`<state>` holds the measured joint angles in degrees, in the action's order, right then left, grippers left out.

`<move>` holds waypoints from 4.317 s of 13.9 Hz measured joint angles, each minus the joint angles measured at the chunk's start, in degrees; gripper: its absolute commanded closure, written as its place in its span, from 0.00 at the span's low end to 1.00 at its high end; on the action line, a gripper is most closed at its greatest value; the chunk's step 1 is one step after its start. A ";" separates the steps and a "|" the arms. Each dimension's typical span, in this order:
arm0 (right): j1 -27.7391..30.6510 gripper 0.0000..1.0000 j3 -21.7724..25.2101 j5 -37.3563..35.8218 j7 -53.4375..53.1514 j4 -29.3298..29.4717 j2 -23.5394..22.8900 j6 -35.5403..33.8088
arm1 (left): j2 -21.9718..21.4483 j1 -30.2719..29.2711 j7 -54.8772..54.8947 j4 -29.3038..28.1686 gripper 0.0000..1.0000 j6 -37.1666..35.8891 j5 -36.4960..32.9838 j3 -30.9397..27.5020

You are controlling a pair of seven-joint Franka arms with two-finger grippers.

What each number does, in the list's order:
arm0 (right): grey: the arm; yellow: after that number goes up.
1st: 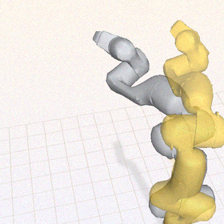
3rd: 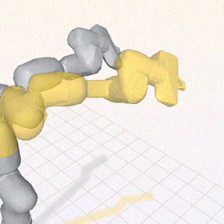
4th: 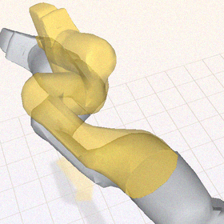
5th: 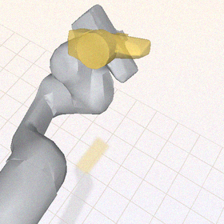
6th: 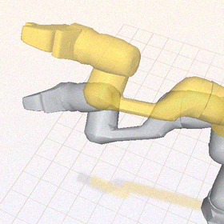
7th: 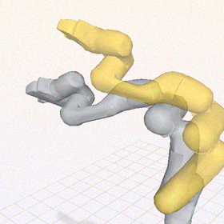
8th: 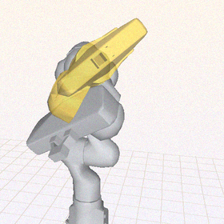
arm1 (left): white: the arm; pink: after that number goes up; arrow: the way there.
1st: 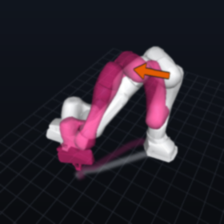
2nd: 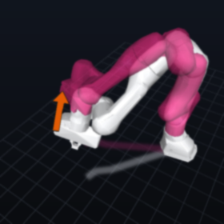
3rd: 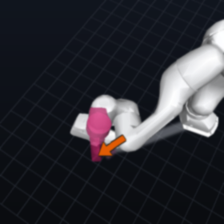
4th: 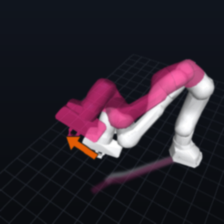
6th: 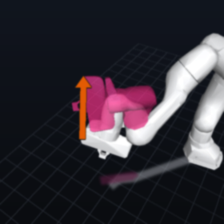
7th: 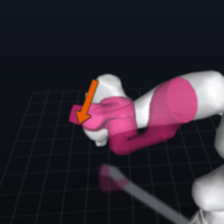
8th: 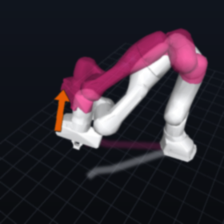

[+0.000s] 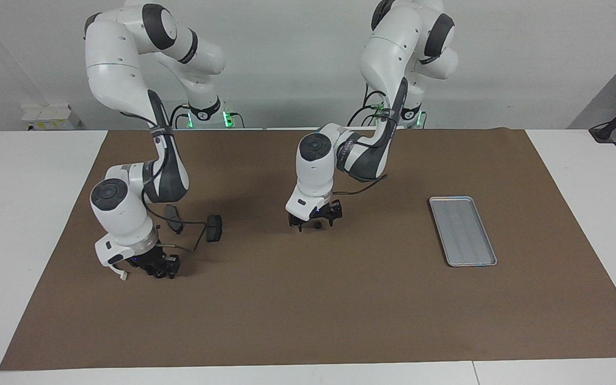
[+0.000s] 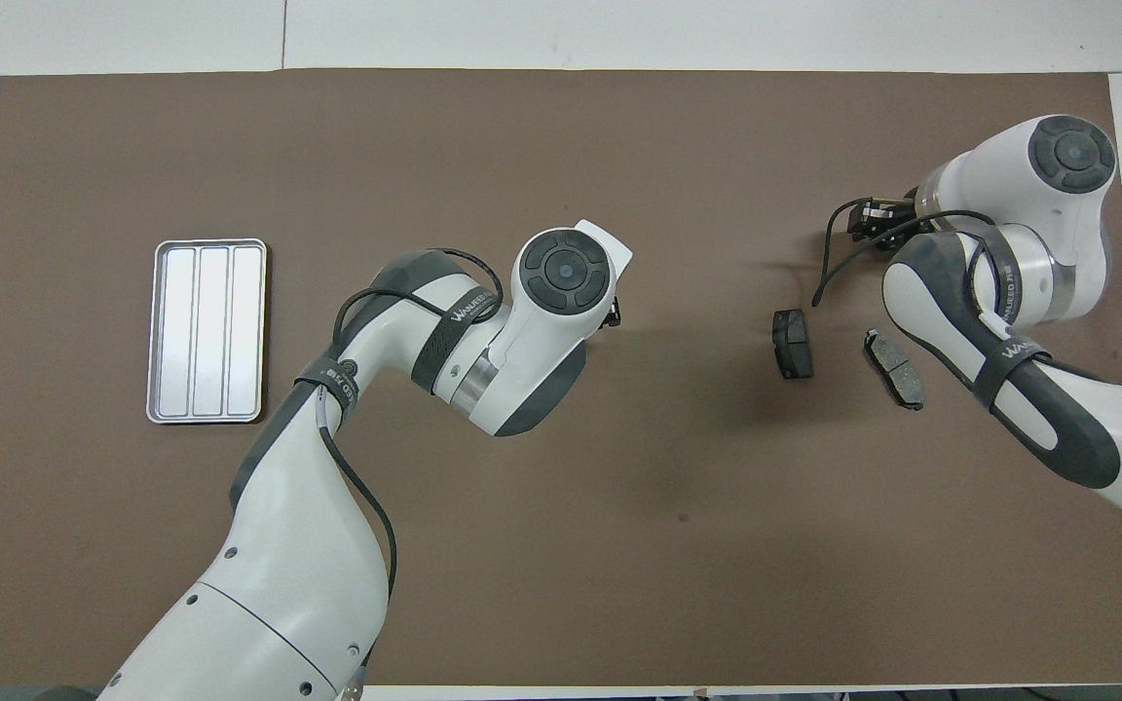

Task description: Pick bearing gear from pile to tray

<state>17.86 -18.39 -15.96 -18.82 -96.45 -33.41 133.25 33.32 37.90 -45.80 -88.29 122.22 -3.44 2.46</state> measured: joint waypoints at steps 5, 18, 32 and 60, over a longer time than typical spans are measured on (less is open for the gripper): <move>0.00 1.00 0.03 -0.21 0.00 0.19 0.13 -0.02 | -2.09 -0.01 2.14 -4.71 0.04 4.03 0.17 0.05; -0.70 1.00 -0.18 -2.47 0.00 1.17 0.66 -4.41 | -4.08 -0.03 3.81 -11.27 0.33 9.78 0.22 -0.05; -3.25 1.00 -1.25 -2.64 4.30 3.76 13.22 -22.56 | -7.00 -0.89 6.26 -5.07 1.00 1.35 0.23 -0.99; -21.89 1.00 -9.60 11.68 -38.55 4.42 26.60 -34.23 | -28.00 -41.25 61.44 -29.08 1.00 1.25 7.46 -1.10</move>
<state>-4.03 -27.99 -4.28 -57.37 -92.02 -6.82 99.02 5.32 -3.35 15.64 -117.37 123.47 4.02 1.36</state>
